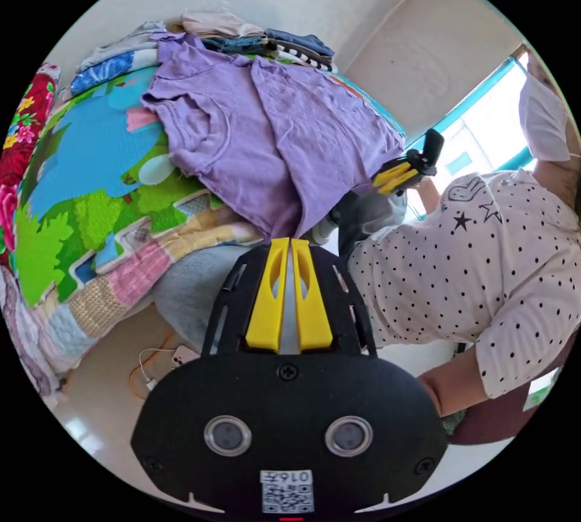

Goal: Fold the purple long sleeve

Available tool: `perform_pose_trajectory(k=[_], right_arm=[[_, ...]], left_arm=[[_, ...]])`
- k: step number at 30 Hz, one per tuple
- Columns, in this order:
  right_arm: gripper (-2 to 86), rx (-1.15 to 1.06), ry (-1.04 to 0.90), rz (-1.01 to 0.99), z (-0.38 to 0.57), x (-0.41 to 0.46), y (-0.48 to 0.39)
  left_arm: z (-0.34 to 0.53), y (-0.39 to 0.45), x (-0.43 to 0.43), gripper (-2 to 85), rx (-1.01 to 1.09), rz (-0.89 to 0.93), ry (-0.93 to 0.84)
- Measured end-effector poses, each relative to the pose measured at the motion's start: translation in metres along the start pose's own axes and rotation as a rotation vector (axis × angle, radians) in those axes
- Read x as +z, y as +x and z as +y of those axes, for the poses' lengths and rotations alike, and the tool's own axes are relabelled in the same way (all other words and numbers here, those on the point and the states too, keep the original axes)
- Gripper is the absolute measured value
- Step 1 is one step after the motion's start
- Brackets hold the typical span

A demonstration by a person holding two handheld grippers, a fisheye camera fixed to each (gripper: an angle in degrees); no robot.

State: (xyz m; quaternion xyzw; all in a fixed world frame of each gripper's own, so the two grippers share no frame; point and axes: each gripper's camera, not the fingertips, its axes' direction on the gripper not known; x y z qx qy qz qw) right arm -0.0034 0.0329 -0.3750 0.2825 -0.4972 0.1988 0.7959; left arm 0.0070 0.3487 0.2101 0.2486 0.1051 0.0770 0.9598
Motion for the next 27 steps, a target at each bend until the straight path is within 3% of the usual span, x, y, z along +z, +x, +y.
perform_pose_trajectory(k=[4,9,13,17,22,25,27], right_arm=[[6.7,-0.122,0.281,0.131,-0.035,-0.081,0.020],[6.4,0.000,0.460,0.303,-0.154,-0.120,0.119],[9.1,0.156,0.357,0.520,-0.277,-0.062,0.244],[12.0,0.170,0.151,0.524,-0.376,0.035,0.347],[12.7,-0.029,0.074,0.747,-0.430,0.139,0.379],[12.0,-0.040,-0.071,0.808,-0.451,0.194,0.405],[9.9,-0.042,-0.041,0.889,-0.459,0.210,0.409]], left_arm=[[-0.015,-0.003,-0.051,0.3,-0.016,-0.127,0.094],[-0.118,-0.025,-0.098,2.6,0.017,-0.208,0.263],[-0.240,-0.068,-0.106,4.2,-0.021,-0.229,0.355],[-0.350,-0.116,-0.091,5.5,-0.041,-0.258,0.352],[-0.401,-0.123,-0.066,6.1,-0.015,-0.305,0.426],[-0.414,-0.124,-0.059,8.0,-0.021,-0.391,0.443],[-0.419,-0.126,-0.054,11.1,0.015,-0.411,0.420]])
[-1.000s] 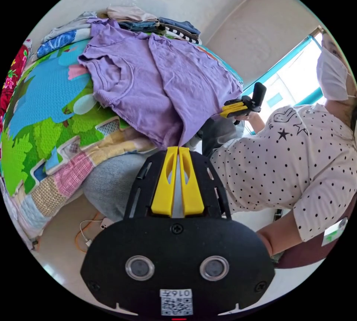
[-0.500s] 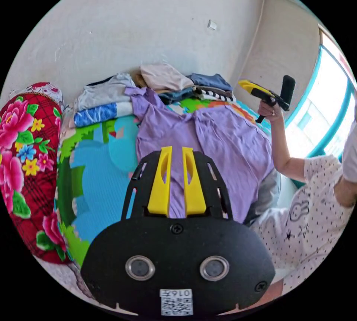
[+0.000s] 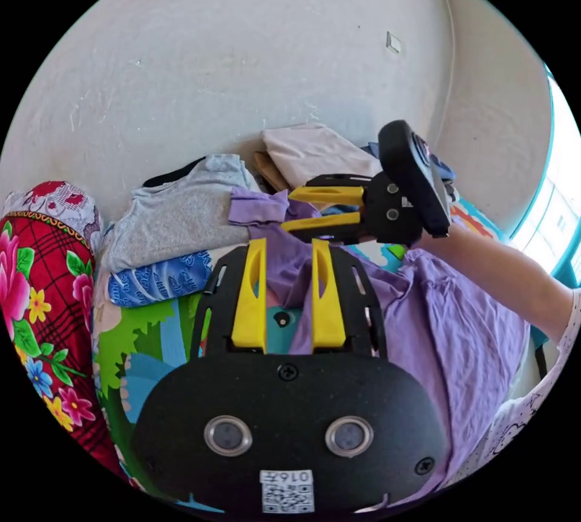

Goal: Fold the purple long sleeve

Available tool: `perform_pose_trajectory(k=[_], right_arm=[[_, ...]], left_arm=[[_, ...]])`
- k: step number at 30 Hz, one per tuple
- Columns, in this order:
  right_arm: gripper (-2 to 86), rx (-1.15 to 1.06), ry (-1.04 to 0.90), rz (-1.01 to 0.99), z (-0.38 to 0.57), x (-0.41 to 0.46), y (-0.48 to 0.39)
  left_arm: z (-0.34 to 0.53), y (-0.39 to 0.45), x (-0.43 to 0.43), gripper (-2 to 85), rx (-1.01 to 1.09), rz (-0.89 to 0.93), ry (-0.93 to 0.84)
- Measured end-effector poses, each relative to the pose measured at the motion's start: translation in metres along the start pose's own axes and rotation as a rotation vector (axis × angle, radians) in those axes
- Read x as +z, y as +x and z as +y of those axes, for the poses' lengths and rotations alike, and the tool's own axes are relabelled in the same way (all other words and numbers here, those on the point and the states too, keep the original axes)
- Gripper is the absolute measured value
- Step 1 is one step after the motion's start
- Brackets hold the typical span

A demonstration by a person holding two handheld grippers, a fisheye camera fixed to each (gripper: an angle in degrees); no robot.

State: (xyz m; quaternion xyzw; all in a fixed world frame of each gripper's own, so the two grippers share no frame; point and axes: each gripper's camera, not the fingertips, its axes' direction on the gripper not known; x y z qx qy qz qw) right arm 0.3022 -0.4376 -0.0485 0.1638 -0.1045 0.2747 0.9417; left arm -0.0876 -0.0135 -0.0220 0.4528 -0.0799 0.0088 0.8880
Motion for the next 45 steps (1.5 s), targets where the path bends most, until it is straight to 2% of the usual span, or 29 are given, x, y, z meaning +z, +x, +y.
perform_pose_trajectory(k=[2,6,12,17,25,30,34,39,41,45], right_arm=[[3.1,0.024,0.016,-0.024,-0.010,0.006,-0.006],[1.6,0.006,0.092,-0.079,-0.010,-0.016,-0.008],[1.0,-0.186,0.240,-0.272,0.003,-0.114,-0.001],[0.9,-0.164,0.257,-0.118,-0.015,-0.202,0.018],[0.9,-0.197,0.432,0.080,-0.009,-0.380,0.027],[1.0,-0.296,0.508,0.145,0.029,-0.473,0.000],[1.0,-0.388,0.538,0.083,0.094,-0.518,-0.043],[1.1,-0.457,0.457,-0.102,0.189,-0.498,-0.102],[1.2,-0.414,0.358,-0.201,0.231,-0.466,-0.127],[1.6,-0.273,0.268,-0.206,0.284,-0.432,-0.154]], left_arm=[[0.000,0.003,0.007,13.4,0.013,-0.074,-0.015],[-0.004,0.028,-0.003,14.0,0.072,-0.235,0.022],[-0.035,0.116,-0.045,12.4,0.269,-0.437,0.154],[-0.087,0.187,-0.106,2.2,0.435,-0.403,0.197],[-0.159,0.296,-0.240,-0.6,0.619,-0.491,0.291],[-0.159,0.348,-0.311,-0.7,0.602,-0.365,0.279],[-0.119,0.378,-0.328,-0.7,0.575,-0.085,0.177],[-0.025,0.388,-0.241,-0.7,0.510,0.172,0.025],[0.029,0.389,-0.168,-0.7,0.461,0.266,-0.063],[0.091,0.374,-0.066,-0.6,0.306,0.371,-0.110]])
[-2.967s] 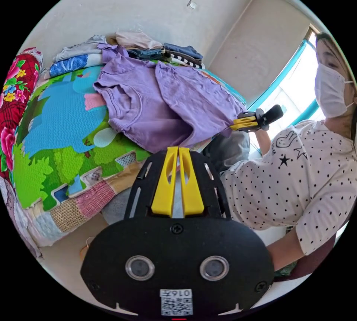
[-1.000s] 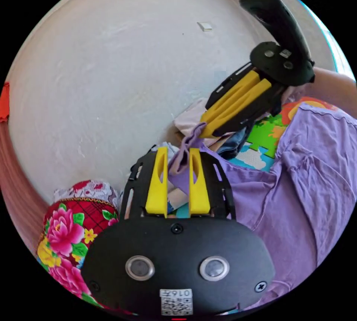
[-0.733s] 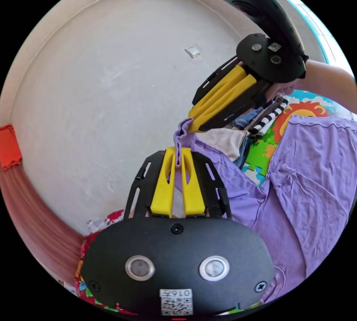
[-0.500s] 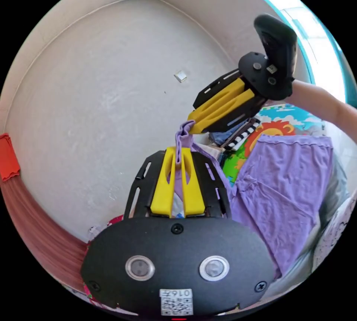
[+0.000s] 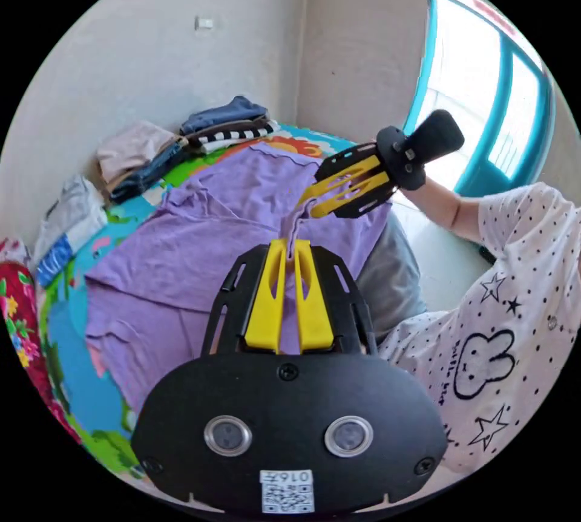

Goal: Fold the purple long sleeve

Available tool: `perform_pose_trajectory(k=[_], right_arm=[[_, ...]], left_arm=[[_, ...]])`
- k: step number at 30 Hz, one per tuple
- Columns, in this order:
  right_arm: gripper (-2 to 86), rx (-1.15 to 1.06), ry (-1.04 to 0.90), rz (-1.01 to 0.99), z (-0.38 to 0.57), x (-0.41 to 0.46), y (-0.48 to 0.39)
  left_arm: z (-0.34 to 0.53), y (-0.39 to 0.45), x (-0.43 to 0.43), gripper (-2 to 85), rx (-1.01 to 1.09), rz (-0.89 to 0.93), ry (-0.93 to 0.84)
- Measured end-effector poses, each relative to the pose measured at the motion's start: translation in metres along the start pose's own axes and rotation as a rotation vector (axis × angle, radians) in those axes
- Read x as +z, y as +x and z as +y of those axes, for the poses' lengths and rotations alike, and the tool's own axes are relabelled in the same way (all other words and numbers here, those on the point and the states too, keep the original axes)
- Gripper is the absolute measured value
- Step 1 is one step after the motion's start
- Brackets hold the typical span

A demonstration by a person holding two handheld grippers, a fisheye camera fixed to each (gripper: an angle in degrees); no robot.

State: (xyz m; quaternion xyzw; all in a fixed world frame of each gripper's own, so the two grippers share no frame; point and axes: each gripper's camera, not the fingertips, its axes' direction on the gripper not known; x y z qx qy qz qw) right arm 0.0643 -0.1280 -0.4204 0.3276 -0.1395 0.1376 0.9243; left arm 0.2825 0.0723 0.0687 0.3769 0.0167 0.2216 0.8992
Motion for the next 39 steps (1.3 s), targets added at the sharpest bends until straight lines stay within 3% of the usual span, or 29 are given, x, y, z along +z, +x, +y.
perform_pose_trajectory(k=[2,6,10,13,16,20,25,29,32,39], right_arm=[[1.7,0.069,0.004,0.081,0.015,-0.011,-0.012],[2.3,0.114,0.068,0.129,0.024,-0.048,-0.015],[6.1,0.029,-0.059,-0.160,0.050,-0.053,-0.011],[10.7,0.098,0.046,-0.298,0.068,-0.070,0.027],[9.7,0.297,0.245,-0.183,0.069,-0.087,0.098],[8.2,0.663,0.197,-0.207,0.042,-0.038,0.224],[8.0,0.749,-0.064,-0.234,0.000,0.093,0.320],[8.0,0.860,-0.345,-0.323,-0.007,0.206,0.383],[7.5,0.922,-0.376,-0.525,-0.002,0.242,0.410],[1.1,0.983,-0.341,-0.477,-0.006,0.227,0.457]], left_arm=[[0.026,-0.019,0.027,-0.5,-0.122,0.155,0.084],[0.050,-0.030,0.025,1.4,-0.162,0.312,0.226],[0.087,-0.050,0.040,5.0,-0.184,0.407,0.149],[0.125,-0.089,0.033,5.7,-0.269,0.276,0.083],[0.147,-0.142,-0.004,5.4,-0.345,0.009,0.078],[0.153,-0.235,-0.040,3.5,-0.494,-0.279,0.098],[0.146,-0.332,-0.010,-0.1,-0.606,-0.312,0.076],[0.120,-0.406,0.042,-0.8,-0.703,-0.341,-0.094],[0.107,-0.430,0.071,-0.9,-0.683,-0.354,-0.178],[0.104,-0.443,0.090,-1.0,-0.646,-0.368,-0.217]])
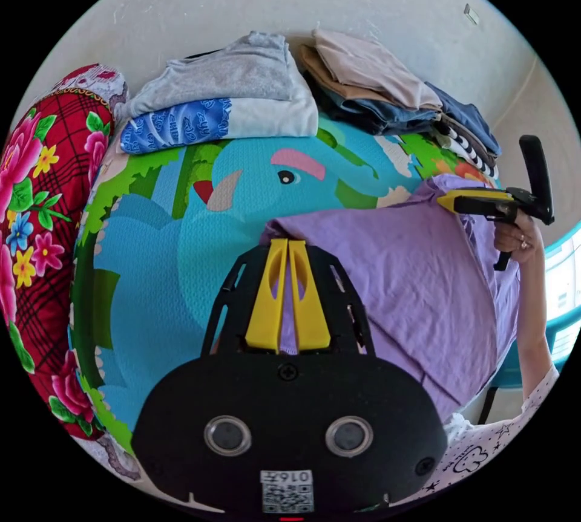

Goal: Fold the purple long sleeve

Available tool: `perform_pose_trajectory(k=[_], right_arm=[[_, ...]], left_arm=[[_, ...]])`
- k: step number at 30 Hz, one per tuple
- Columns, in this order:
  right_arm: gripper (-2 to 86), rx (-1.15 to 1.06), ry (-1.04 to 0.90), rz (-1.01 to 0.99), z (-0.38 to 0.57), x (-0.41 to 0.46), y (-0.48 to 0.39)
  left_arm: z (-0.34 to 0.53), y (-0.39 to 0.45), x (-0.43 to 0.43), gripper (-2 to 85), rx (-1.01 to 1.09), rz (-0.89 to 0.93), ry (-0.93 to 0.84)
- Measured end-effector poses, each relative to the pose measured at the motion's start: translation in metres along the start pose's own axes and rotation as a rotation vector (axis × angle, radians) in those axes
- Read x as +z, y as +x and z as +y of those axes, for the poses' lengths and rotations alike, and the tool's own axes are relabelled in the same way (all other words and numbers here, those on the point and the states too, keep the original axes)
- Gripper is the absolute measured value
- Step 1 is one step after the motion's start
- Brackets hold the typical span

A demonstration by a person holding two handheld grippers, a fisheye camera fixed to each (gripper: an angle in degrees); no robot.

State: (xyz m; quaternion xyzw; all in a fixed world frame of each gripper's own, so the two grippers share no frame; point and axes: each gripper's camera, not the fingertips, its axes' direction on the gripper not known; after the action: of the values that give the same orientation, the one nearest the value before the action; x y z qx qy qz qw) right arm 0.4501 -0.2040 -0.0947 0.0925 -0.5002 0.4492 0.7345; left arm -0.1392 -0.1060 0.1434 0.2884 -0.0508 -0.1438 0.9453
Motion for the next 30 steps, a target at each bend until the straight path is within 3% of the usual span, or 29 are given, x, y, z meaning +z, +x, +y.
perform_pose_trajectory(k=[4,8,12,16,22,26,30], right_arm=[[1.0,-0.005,0.114,-0.001,-0.016,-0.041,0.000],[3.6,-0.022,-0.158,0.173,-0.019,-0.013,-0.004],[7.2,-0.018,-0.036,0.206,0.014,-0.061,-0.021],[7.5,-0.137,0.115,0.176,0.109,-0.148,-0.061],[2.5,-0.511,0.075,0.035,0.307,-0.220,-0.151],[0.5,-0.447,0.076,0.063,0.387,-0.236,-0.182],[0.1,-0.381,0.092,0.120,0.432,-0.262,-0.192]], left_arm=[[0.009,-0.009,-0.006,-1.0,-0.023,-0.022,0.074],[0.010,-0.020,-0.015,-1.0,-0.064,0.018,0.081],[0.024,-0.031,-0.049,-1.0,-0.136,-0.097,0.155],[0.075,-0.021,-0.107,-0.9,-0.034,0.089,0.206],[0.196,0.003,-0.165,-0.8,-0.050,0.253,0.215],[0.242,0.056,-0.181,-0.8,0.026,0.479,0.232],[0.246,0.120,-0.190,-0.8,0.086,0.460,0.183]])
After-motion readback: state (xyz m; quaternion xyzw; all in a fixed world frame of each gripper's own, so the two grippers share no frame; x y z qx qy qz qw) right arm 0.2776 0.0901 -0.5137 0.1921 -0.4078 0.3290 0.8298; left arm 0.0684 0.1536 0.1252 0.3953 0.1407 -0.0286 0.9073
